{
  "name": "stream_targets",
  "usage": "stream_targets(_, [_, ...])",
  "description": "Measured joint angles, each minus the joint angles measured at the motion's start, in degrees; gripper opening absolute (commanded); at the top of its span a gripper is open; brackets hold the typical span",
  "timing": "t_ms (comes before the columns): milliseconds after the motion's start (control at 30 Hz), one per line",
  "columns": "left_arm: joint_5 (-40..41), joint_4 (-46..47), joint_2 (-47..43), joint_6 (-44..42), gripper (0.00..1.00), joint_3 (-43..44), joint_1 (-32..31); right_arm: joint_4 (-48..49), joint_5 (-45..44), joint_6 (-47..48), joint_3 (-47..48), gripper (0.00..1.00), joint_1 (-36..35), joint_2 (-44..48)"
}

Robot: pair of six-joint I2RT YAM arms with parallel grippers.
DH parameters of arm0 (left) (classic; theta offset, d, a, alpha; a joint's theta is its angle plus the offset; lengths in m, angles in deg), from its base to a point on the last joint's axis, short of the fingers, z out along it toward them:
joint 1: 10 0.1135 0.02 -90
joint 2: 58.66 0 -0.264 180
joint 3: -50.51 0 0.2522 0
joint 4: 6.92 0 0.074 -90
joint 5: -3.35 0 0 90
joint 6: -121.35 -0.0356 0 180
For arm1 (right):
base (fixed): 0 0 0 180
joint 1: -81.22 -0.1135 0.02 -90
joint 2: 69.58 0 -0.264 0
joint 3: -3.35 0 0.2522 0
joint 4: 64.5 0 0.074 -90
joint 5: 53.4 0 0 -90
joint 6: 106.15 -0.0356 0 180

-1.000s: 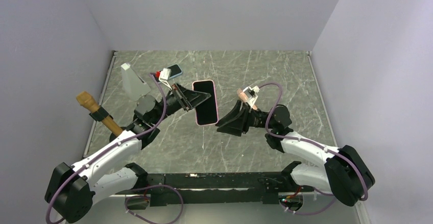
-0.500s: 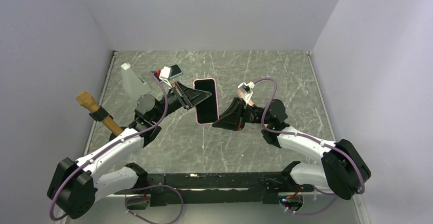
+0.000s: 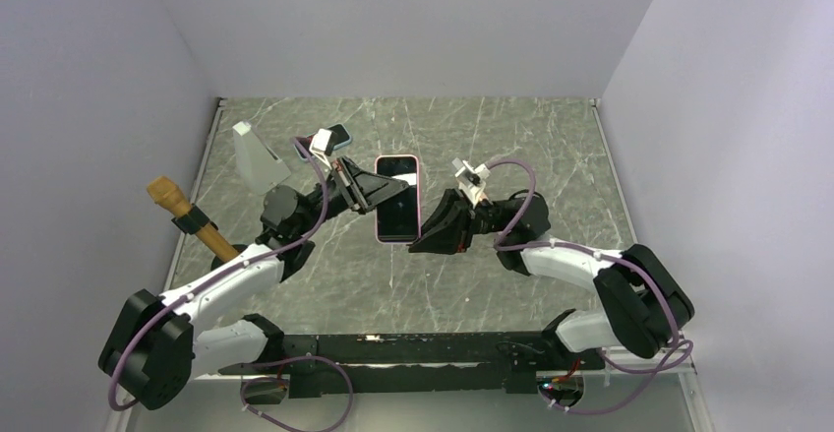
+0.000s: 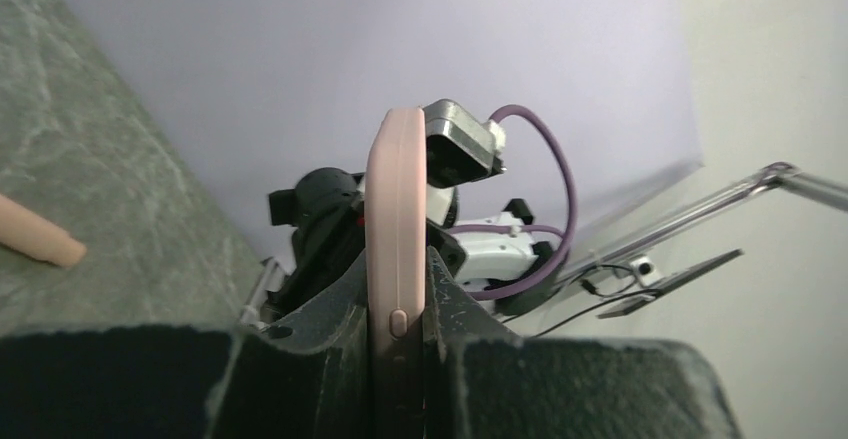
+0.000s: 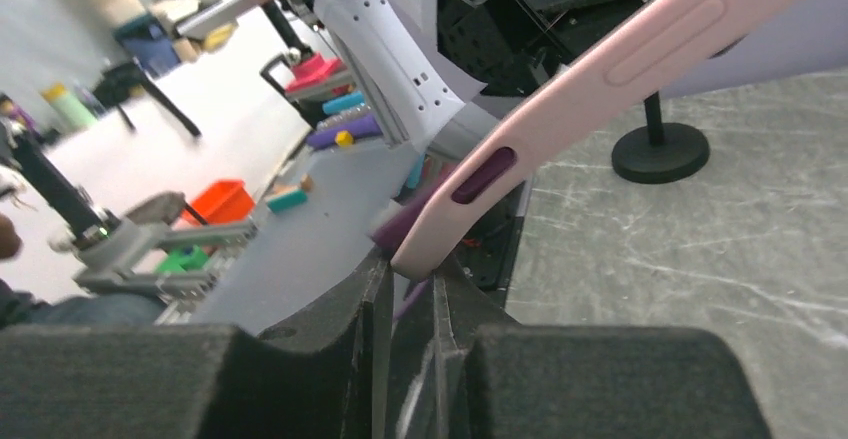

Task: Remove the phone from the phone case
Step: Remove the phone case from the phone.

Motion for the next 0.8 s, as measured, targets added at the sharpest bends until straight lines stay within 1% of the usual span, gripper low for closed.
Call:
stream_targets(67, [-0.5,2.2,0.5,3.0,0.0,-0.1,0.2,-0.1,1.5,2.3,1.3,0.0,0.1,-0.8])
stream_targets(167, [-0.7,5.1,0.7,4.5,0.0,-0.1,0.9,-0.4,3.8,4.9,4.5,0.0,0.4,-3.1])
stream_targets(300, [-0.9,8.6,2.8,6.3,0.0,0.2,2.1,-0.8,4.9,5.6,7.0,0.0,1.4,-5.3])
stream_targets(333, [-0.8,8.7,3.2,6.1,0.0,0.4,2.4,-2.2,4.7,5.6,7.3,0.07,1.9,-5.4])
stream_targets(367, [-0.5,8.6,3.5,5.7,0.0,0.6,2.7,-4.7,3.9,5.6,7.4,0.18,2.3,-5.0])
stream_targets(400, [-0.4,8.2,3.7,5.0,0.0,0.8,3.1,-7.9,2.8,5.9,7.4,0.29,2.5,-4.2])
stream_targets(433, [-0.3,7.1,3.7,4.0,0.0,1.1,3.6,-12.8,1.0,6.4,7.4,0.36,2.6,-2.6])
stream_targets(467, [-0.2,5.7,3.7,2.7,0.0,1.6,4.2,-17.9,-1.4,7.0,7.3,0.41,2.6,-0.7])
stream_targets(500, [-0.2,4.2,3.6,1.6,0.0,2.2,4.7,-23.3,-5.1,7.6,6.8,0.49,2.6,2.0])
stream_targets(600, [-1.9,-0.7,3.4,-2.0,0.0,4.5,5.8,-36.4,-14.9,9.0,4.4,0.53,2.8,9.6])
stream_targets(667, [-5.0,-3.6,3.4,-4.6,0.0,6.4,7.0,-44.0,-19.8,9.9,3.5,0.53,3.2,13.4])
stream_targets(800, [-11.4,-5.2,5.6,-8.1,0.0,12.0,9.4,-60.8,-26.0,13.2,5.2,0.54,4.6,16.6])
